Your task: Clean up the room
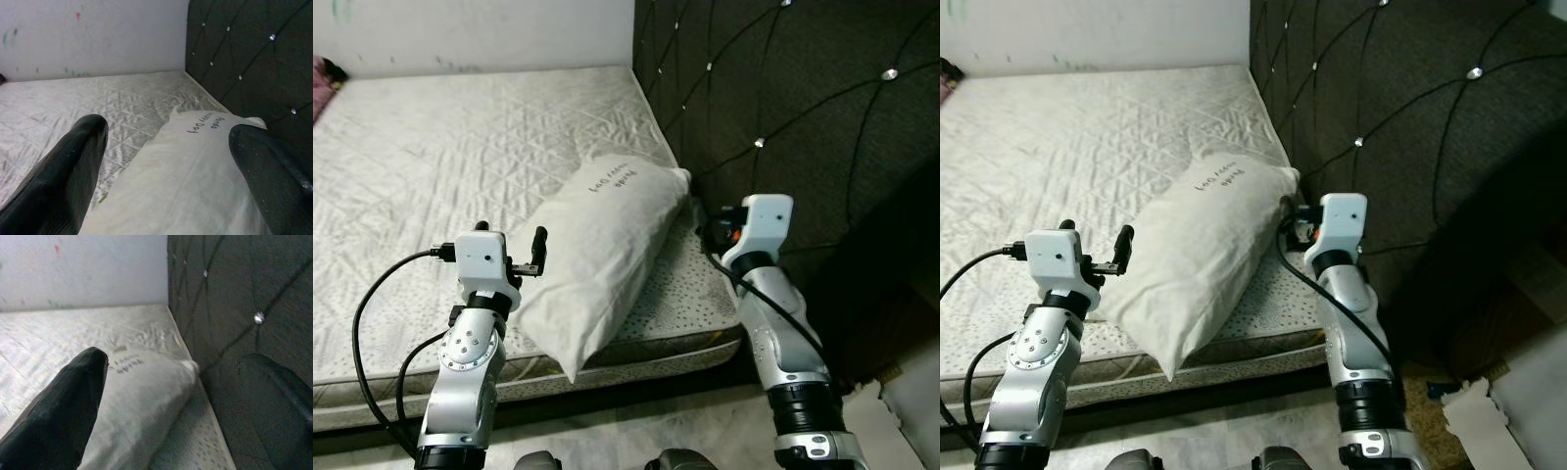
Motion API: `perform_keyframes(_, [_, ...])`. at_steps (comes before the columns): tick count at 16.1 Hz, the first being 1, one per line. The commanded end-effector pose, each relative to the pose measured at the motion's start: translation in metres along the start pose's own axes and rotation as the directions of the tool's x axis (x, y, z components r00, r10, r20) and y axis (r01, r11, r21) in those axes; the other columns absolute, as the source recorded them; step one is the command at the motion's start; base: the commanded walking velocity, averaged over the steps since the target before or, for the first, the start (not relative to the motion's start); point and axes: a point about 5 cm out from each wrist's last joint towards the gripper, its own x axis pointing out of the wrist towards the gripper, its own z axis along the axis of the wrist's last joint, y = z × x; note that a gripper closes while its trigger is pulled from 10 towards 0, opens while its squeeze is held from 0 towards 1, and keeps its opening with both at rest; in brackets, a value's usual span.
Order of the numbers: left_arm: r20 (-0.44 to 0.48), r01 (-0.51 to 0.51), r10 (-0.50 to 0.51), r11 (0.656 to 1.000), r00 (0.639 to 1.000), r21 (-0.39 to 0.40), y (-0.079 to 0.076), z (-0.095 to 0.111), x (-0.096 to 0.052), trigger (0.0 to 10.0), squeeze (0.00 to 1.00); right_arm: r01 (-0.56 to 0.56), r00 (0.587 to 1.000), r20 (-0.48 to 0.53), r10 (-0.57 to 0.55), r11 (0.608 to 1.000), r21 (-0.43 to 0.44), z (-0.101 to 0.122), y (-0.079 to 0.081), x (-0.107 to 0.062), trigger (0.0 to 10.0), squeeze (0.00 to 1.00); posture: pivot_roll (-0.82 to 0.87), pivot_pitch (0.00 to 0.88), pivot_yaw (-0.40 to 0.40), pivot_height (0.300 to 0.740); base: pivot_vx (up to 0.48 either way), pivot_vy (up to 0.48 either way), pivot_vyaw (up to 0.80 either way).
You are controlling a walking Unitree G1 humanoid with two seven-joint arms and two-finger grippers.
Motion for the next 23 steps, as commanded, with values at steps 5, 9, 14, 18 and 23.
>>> perform_keyframes(5, [0.043,-0.066,0.065,0.998,0.997,0.014,0.009,0.014,-0.001,10.0,0.00,-0.065,0.998,0.024,0.064,0.997,0.051,0.010,0.018,-0.003,10.0,0.00,-0.09,0.000,-0.006,0.740,0.000,0.000,0.00])
perform_keyframes(9, [0.035,-0.096,0.096,0.995,0.995,0.009,0.012,0.013,-0.004,10.0,0.00,-0.081,0.997,0.020,0.080,0.995,0.058,0.012,0.019,-0.005,10.0,0.00,-0.09,0.006,-0.008,0.740,0.000,0.000,0.00])
perform_keyframes(14, [0.025,-0.106,0.106,0.994,0.994,-0.007,0.013,0.013,-0.003,10.0,0.00,-0.104,0.995,0.007,0.103,0.993,0.054,0.010,0.021,-0.006,10.0,0.00,-0.09,0.013,-0.011,0.711,0.000,0.000,0.00])
perform_keyframes(18, [0.021,-0.113,0.113,0.994,0.993,-0.013,0.014,0.013,-0.003,10.0,0.00,-0.110,0.994,-0.002,0.111,0.993,0.052,0.009,0.021,-0.005,10.0,0.00,-0.09,0.013,-0.013,0.666,0.000,0.000,0.00])
perform_keyframes(23, [0.018,-0.122,0.122,0.992,0.992,-0.019,0.013,0.013,-0.002,10.0,0.00,-0.116,0.993,-0.010,0.116,0.992,0.047,0.008,0.021,-0.003,10.0,0.00,-0.08,0.012,-0.023,0.666,0.000,0.000,0.00])
